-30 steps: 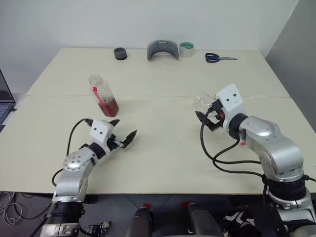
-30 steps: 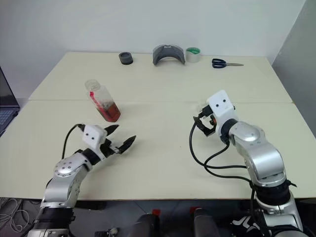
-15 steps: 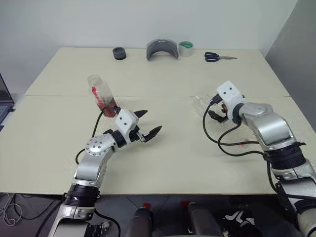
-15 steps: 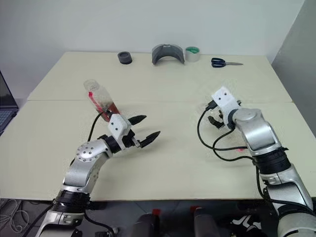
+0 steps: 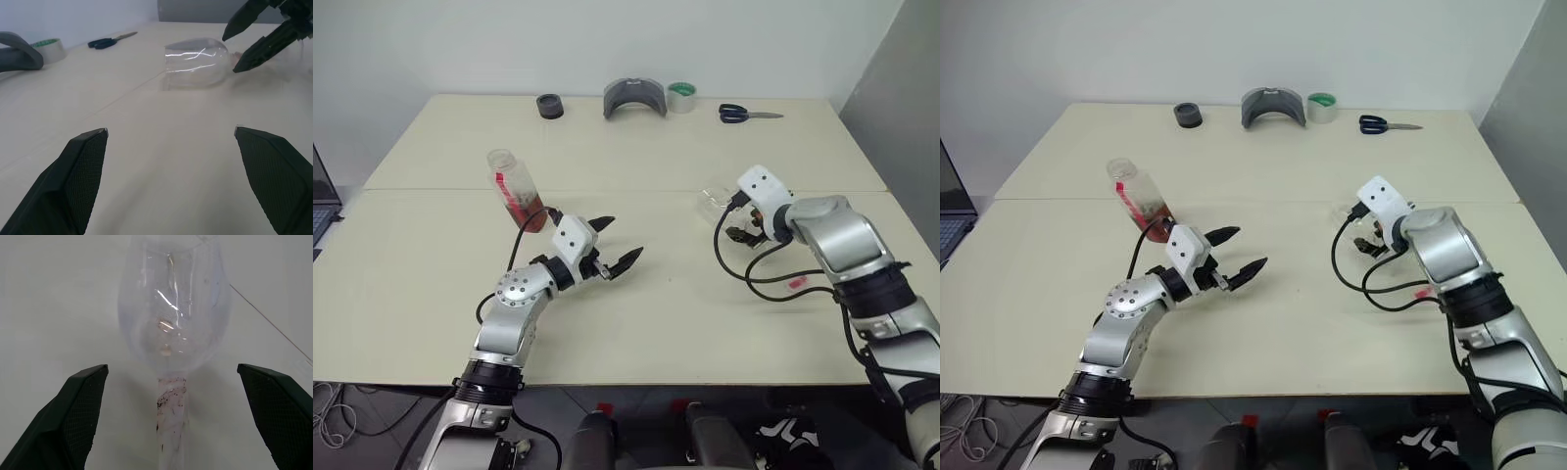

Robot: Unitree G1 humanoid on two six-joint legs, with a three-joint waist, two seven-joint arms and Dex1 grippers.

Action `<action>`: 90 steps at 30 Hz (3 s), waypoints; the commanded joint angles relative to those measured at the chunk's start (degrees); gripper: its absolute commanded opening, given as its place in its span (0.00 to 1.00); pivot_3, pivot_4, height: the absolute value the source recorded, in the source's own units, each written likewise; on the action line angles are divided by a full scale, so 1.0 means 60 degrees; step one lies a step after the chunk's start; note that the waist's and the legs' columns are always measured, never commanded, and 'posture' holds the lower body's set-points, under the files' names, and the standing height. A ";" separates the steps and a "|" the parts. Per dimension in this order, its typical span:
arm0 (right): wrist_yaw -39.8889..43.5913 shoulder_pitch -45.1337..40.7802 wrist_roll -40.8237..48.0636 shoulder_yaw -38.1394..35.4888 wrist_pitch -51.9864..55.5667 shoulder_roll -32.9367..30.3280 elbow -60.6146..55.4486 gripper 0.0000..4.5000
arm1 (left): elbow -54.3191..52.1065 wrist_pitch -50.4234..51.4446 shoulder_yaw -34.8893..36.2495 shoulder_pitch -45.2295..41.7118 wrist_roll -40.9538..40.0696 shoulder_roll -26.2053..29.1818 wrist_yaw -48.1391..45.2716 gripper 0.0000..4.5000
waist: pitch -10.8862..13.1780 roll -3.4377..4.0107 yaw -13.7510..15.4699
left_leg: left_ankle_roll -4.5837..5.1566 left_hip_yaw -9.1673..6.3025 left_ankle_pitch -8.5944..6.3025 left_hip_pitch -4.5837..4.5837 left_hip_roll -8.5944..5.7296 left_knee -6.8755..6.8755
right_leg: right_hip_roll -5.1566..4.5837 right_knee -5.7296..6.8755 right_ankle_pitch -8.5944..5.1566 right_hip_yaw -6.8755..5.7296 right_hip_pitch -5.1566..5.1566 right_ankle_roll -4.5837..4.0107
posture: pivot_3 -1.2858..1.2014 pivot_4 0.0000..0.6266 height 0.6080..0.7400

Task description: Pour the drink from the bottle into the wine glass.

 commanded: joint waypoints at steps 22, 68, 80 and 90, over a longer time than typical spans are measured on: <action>0.2687 -0.2969 -0.0945 0.0411 -0.1622 0.1034 0.6065 0.07 | 0.0349 -0.1199 -0.0127 0.0228 0.0406 -0.0384 0.0103 1.00 | 0.0001 0.0002 -0.0004 | -0.0001 0.0007 0.0000 -0.0006 -0.0003 0.0001 | -0.0005 0.0006 0.0005 0.0004 -0.0012 -0.0005 | 0.52 0.24 1.00; -0.4294 0.5021 0.1162 -0.3586 -0.7114 0.5872 -0.0064 0.06 | -0.1923 0.3971 0.0450 -0.0463 -0.2271 0.1398 -0.1632 1.00 | -0.0119 -0.0031 -0.0167 | -0.0001 0.0013 0.0000 0.0179 0.0028 -0.0057 | 0.0030 0.0011 -0.0012 0.0009 0.0137 -0.0047 | 0.52 0.24 1.00; -0.2592 0.2741 0.0112 -0.2092 -1.0508 0.5988 0.2572 0.06 | -0.1955 0.3161 0.1460 0.0526 -0.1773 0.1958 -0.0925 1.00 | -0.0100 -0.0024 -0.0426 | -0.0002 0.0039 0.0002 0.0177 0.0050 -0.0115 | 0.0043 0.0008 -0.0010 0.0034 0.0087 -0.0050 | 0.52 0.24 1.00; -0.2320 0.0661 -0.0294 -0.2002 -1.2098 0.6521 0.6860 0.06 | -0.2797 0.3275 0.2139 0.1413 -0.1921 0.2149 -0.0401 1.00 | -0.0095 -0.0025 -0.0316 | -0.0003 0.0033 0.0002 0.0156 0.0023 -0.0129 | 0.0000 -0.0006 -0.0009 0.0031 0.0073 -0.0051 | 0.52 0.24 1.00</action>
